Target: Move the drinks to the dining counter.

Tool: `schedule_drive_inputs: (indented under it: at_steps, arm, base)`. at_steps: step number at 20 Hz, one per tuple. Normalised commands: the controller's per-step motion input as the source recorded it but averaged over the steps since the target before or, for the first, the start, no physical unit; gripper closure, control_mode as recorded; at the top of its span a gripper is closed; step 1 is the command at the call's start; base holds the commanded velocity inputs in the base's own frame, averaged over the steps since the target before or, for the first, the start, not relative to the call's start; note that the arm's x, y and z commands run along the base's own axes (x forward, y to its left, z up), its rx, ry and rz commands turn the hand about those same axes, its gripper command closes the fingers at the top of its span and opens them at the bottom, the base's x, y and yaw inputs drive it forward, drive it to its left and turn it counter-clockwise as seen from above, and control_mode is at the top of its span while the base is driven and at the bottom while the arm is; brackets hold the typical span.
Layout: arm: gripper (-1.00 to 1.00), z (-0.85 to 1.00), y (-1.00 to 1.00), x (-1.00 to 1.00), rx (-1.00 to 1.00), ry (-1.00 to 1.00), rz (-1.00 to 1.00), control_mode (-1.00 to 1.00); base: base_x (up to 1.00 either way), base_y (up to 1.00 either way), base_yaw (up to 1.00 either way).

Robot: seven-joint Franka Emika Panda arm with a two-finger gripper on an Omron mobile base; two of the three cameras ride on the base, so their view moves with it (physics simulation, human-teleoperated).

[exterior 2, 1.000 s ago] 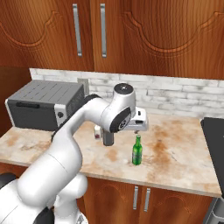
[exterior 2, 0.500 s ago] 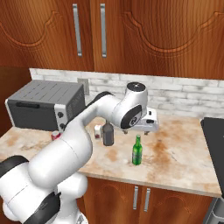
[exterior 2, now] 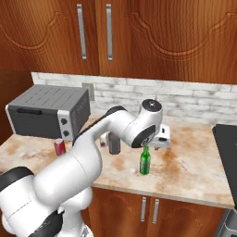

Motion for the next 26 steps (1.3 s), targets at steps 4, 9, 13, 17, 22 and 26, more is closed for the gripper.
schedule_drive_inputs:
  at_steps: [4,9,13,17,22,26]
  arm:
    - [-1.0,-0.24,-0.03,-0.08,0.07,-0.2,0.0,-1.0]
    - [-1.0,-0.1,0.0,-0.06,0.11,-0.29,0.0,-1.0]
    - [-1.0,0.0,-0.01,0.0,0.13,-0.34,0.02,-1.0]
    - [-1.0,0.0,-0.1,0.0,0.09,-0.27,0.18,-1.0]
    - [-1.0,0.05,-0.16,0.0,0.0,-0.17,0.33,-1.0]
    - [-1.0,0.11,-0.16,-0.01,0.0,-0.17,0.33,-1.0]
  base:
    - [0.0,0.0,0.0]
    - [0.0,0.0,0.0]
    - [0.0,0.0,0.0]
    - [0.0,0.0,0.0]
    - [0.0,0.0,0.0]
    - [0.0,0.0,0.0]
